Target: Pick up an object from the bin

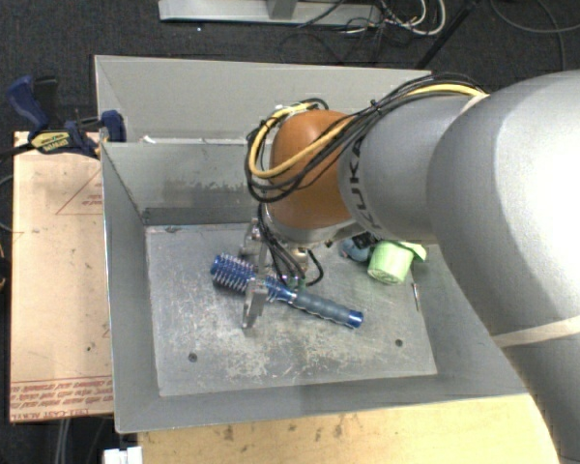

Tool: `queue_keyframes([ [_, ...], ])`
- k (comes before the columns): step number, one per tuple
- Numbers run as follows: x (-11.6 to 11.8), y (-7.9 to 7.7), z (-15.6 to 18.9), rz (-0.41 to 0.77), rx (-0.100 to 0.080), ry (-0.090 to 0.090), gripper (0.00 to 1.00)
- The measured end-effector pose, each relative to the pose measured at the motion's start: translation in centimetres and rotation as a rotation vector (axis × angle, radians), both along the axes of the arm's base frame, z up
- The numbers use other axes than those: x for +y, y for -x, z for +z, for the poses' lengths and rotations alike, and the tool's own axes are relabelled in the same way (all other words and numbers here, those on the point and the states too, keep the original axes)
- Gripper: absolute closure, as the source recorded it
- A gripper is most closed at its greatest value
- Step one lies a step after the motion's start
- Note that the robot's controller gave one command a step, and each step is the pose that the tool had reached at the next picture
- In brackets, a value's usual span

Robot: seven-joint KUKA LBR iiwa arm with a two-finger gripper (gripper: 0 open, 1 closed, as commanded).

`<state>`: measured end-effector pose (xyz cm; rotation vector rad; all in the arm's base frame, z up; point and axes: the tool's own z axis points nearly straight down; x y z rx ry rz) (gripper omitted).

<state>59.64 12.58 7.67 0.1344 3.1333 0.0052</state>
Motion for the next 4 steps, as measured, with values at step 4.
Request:
queue_keyframes([
  [4, 0.1, -0.5, 11.3, 0.000, -0.001, 0.000, 1.00],
])
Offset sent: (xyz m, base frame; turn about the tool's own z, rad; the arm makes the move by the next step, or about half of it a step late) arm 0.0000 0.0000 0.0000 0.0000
